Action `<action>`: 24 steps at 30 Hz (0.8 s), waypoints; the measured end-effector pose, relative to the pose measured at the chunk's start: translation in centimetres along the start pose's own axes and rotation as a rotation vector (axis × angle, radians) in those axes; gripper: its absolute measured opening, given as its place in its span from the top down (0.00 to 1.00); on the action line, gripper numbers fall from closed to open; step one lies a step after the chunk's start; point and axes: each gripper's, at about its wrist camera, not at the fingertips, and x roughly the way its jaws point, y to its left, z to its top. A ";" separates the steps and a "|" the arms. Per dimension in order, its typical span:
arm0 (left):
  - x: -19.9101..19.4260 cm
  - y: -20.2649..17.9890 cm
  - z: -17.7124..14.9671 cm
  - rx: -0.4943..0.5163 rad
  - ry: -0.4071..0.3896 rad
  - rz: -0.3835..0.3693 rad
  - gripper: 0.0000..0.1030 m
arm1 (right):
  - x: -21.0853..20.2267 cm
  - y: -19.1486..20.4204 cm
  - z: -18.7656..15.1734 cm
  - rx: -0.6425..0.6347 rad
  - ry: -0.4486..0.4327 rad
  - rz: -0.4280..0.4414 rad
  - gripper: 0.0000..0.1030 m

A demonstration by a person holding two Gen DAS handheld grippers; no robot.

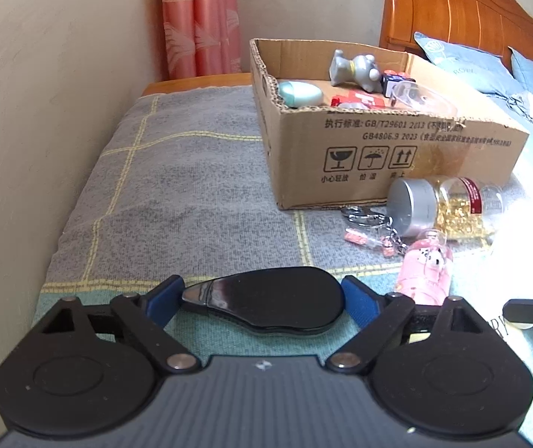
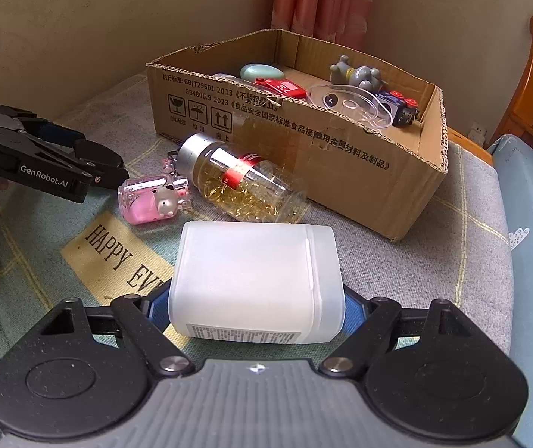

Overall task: Organize rigid objects
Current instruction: 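Lower the white bottle into the box with the right tool while the left tool drops the paddle in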

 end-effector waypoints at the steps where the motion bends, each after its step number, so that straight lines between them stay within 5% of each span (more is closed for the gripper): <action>1: -0.1 -0.1 0.0 0.003 0.004 0.000 0.13 | -0.1 0.0 0.0 0.002 -0.001 0.004 0.15; 11: -3.6 -1.1 2.1 0.023 -0.013 -0.038 0.13 | -1.7 -0.8 0.7 0.018 -0.027 0.047 0.16; 24: -5.1 -3.7 10.7 0.136 -0.133 -0.093 0.13 | -4.6 -2.5 2.3 -0.020 -0.088 0.013 0.16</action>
